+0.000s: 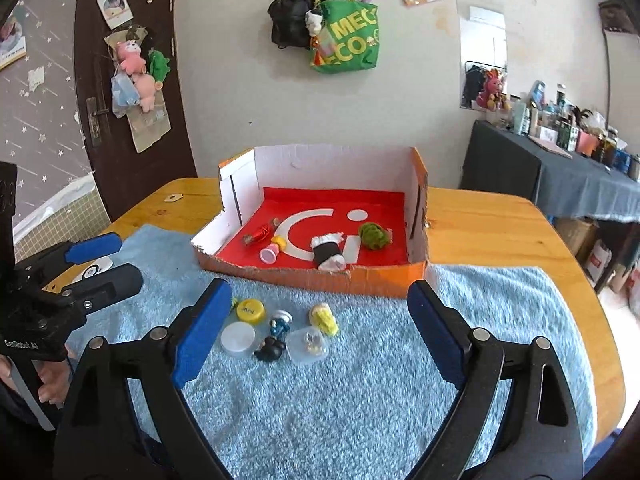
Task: Organize objects
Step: 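Withdraw both open tools from the box back over the towel, then move the left tool to the white round lid while the right tool approaches the clear plastic box, then close the left tool on the white lid while the right tool grasps the clear box, then lift and carry the white lid and clear box into the cardboard box with both tools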
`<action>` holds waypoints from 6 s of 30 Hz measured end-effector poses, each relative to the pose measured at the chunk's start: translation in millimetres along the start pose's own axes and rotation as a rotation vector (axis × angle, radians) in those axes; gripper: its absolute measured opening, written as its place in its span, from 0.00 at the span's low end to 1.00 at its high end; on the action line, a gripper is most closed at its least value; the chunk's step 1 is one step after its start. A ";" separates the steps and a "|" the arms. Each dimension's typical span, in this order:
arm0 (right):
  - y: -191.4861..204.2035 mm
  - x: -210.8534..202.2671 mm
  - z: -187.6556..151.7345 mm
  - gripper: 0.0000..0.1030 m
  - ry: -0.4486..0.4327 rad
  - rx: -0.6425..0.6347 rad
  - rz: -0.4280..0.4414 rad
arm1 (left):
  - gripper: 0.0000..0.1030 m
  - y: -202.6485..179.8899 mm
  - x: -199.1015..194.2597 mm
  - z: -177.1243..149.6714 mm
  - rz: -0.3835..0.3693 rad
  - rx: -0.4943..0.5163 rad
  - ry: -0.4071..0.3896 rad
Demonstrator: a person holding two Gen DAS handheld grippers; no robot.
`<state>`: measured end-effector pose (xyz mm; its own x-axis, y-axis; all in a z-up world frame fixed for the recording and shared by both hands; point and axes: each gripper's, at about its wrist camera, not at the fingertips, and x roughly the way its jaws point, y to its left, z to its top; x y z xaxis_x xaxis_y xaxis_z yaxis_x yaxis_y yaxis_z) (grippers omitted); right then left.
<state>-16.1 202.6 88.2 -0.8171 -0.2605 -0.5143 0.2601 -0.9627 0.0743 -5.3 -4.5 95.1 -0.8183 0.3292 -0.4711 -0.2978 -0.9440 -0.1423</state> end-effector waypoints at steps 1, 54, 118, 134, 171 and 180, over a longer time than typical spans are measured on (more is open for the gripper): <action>-1.1 -0.5 -3.5 0.89 0.002 0.009 0.001 | 0.91 0.1 -0.5 -3.4 0.003 -0.005 0.001; -10.5 48.4 -64.0 0.89 0.177 0.052 -0.005 | 0.92 -0.1 73.9 -67.6 0.019 -0.049 0.256; 6.4 68.5 -32.8 0.37 0.252 -0.170 0.067 | 0.39 -7.4 88.8 -33.7 -0.080 0.064 0.295; 8.0 64.4 -33.7 0.37 0.252 -0.172 0.059 | 0.39 -7.0 75.2 -29.6 -0.072 0.065 0.264; -20.4 71.4 49.2 0.37 0.172 -0.186 0.004 | 0.39 25.1 91.6 41.9 0.005 0.116 0.240; -36.0 124.2 64.2 0.37 0.344 -0.242 -0.003 | 0.39 48.2 127.8 51.1 -0.008 0.113 0.391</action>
<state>-160.1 200.3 76.5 -0.6090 -0.1783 -0.7729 0.4051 -0.9077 -0.1098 -149.3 -6.7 72.5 -0.5736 0.2815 -0.7692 -0.3734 -0.9257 -0.0604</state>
